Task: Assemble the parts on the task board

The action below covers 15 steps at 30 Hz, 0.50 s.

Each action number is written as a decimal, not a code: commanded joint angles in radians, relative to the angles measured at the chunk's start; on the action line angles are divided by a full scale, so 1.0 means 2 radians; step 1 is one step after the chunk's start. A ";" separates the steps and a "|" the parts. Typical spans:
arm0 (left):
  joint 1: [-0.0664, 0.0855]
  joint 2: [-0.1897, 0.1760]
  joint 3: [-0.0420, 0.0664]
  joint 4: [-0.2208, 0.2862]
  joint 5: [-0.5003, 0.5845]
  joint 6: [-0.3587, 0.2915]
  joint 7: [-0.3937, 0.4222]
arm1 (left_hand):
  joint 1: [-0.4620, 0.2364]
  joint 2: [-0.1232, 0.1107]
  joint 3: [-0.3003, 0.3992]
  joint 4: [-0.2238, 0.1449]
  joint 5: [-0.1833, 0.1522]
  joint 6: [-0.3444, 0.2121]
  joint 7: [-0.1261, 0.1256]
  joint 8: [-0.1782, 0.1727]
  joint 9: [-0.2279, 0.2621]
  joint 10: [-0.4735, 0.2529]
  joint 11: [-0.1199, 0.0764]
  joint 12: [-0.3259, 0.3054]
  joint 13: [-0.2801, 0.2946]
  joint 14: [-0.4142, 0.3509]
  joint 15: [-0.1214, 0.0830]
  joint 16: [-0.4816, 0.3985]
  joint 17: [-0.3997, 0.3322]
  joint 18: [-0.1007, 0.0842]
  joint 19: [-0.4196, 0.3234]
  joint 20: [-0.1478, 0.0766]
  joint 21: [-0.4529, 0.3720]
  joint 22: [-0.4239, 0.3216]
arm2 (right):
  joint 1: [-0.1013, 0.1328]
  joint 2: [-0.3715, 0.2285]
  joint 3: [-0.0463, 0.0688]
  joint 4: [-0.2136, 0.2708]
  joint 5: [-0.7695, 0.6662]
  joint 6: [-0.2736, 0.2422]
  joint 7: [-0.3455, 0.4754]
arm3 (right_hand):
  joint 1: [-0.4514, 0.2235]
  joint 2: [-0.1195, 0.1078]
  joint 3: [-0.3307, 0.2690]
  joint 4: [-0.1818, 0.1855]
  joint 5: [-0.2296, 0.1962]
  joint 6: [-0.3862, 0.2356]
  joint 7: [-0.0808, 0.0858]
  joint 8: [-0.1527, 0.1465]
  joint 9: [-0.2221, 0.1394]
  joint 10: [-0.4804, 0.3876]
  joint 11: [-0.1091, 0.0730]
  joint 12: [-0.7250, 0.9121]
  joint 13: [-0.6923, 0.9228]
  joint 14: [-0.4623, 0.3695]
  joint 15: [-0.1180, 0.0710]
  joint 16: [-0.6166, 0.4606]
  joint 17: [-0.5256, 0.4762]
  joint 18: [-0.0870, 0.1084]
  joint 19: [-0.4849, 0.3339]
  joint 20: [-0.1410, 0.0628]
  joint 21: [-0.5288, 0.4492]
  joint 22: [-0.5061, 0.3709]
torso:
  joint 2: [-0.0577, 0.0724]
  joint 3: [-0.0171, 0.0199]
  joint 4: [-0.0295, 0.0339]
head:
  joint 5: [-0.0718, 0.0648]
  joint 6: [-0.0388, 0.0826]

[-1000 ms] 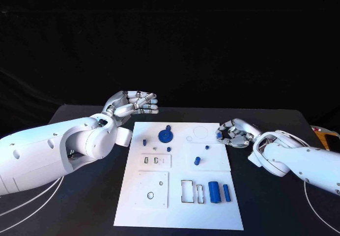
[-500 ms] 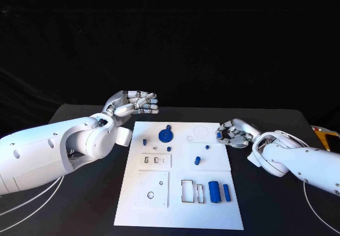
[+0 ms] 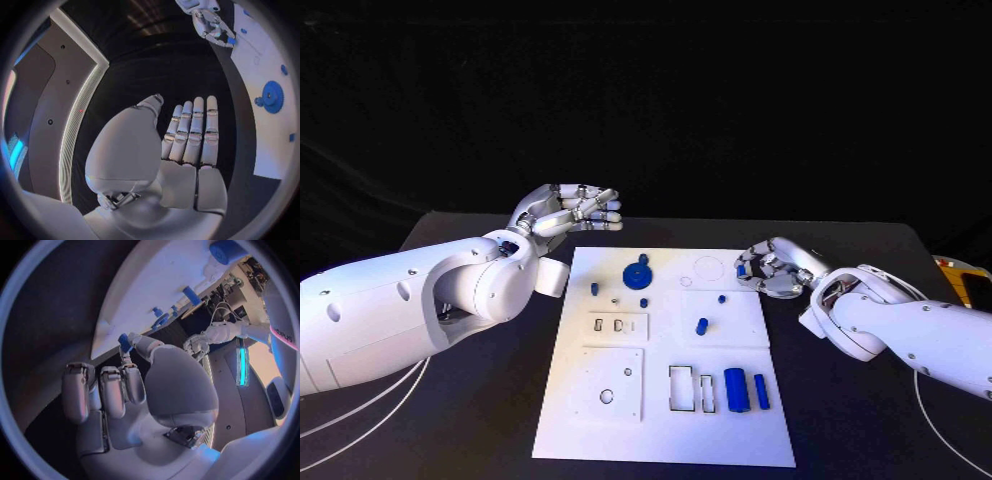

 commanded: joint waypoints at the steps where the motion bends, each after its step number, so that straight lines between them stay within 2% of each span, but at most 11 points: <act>1: 0.000 0.001 0.000 0.000 0.002 0.006 0.002 | 0.002 0.001 0.004 0.000 -0.002 0.000 0.003 -0.001 0.000 0.000 0.004 -0.002 -0.001 0.000 -0.001 -0.003 0.000 0.003 0.001 0.002 -0.003 0.000 | 0.004 -0.001 0.001 0.020 -0.004 -0.016 -0.013 | 0.000 0.006 0.003 -0.001 -0.003 0.009 -0.005 0.007 0.008 0.000 -0.002 0.002 0.049 0.047 -0.004 0.002 0.106 -0.006 0.004 -0.002 0.001 0.070 | -0.001 -0.0005 -0.0001 | 0.000 0.000; 7: 0.000 0.001 0.000 -0.004 0.002 0.006 0.002 | 0.002 0.001 0.004 -0.001 -0.002 0.000 0.003 -0.001 0.000 0.000 0.003 -0.002 -0.001 0.000 -0.001 -0.003 0.001 0.003 0.001 0.002 -0.003 -0.001 | 0.011 0.010 0.001 0.065 -0.012 -0.023 -0.049 | 0.000 0.006 0.005 -0.004 -0.005 0.009 -0.006 0.008 0.009 0.000 -0.003 0.002 0.049 0.046 -0.005 0.002 0.105 -0.006 0.003 -0.002 0.000 0.069 | -0.005 -0.0021 -0.0002 | 0.003 -0.002; 15: 0.000 0.008 0.000 -0.012 0.002 0.007 0.000 | 0.002 0.001 0.004 -0.001 -0.002 0.000 0.003 -0.001 0.000 0.001 0.003 -0.002 -0.001 0.000 -0.001 -0.003 0.001 0.003 0.001 0.002 -0.003 -0.001 | 0.010 0.048 0.000 0.092 -0.035 -0.030 -0.097 | -0.001 0.005 0.007 -0.010 -0.013 0.010 -0.006 0.010 0.010 -0.001 -0.003 0.000 0.047 0.046 -0.006 0.001 0.103 -0.005 0.000 -0.004 -0.003 0.066 | -0.009 -0.0043 0.0029 | 0.005 -0.007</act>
